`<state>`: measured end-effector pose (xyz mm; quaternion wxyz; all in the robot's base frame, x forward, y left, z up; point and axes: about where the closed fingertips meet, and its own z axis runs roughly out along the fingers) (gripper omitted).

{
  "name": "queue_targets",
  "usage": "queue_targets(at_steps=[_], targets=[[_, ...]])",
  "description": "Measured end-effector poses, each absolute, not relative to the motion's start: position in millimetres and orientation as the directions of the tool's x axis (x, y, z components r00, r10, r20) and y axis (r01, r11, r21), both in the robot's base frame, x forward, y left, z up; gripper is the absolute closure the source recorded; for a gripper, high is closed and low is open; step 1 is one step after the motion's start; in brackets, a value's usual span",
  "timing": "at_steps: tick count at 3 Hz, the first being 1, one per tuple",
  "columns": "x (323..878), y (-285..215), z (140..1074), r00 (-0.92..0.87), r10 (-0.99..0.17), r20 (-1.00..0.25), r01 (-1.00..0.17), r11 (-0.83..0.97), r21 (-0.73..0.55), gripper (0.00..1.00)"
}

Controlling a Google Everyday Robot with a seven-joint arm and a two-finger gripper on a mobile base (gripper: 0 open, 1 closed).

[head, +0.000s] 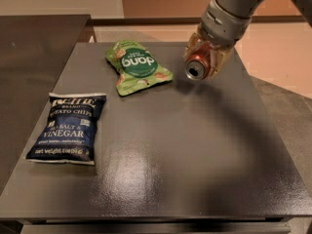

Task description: Place coke can upright

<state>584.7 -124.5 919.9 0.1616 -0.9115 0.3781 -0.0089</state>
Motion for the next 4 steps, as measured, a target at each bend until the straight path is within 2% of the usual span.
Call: queue_targets(at_steps=[2, 3, 4], targets=[[580.8, -113.0, 941.6, 0.413, -0.855, -0.313, -0.904, -0.343, -0.255, 1.00], [571.6, -112.3, 938.9, 0.219, -0.866, -0.450, -0.971, -0.147, -0.190, 1.00], [564.4, -108.2, 934.5, 0.026, -0.819, -0.573, -0.996, 0.028, -0.084, 1.00]])
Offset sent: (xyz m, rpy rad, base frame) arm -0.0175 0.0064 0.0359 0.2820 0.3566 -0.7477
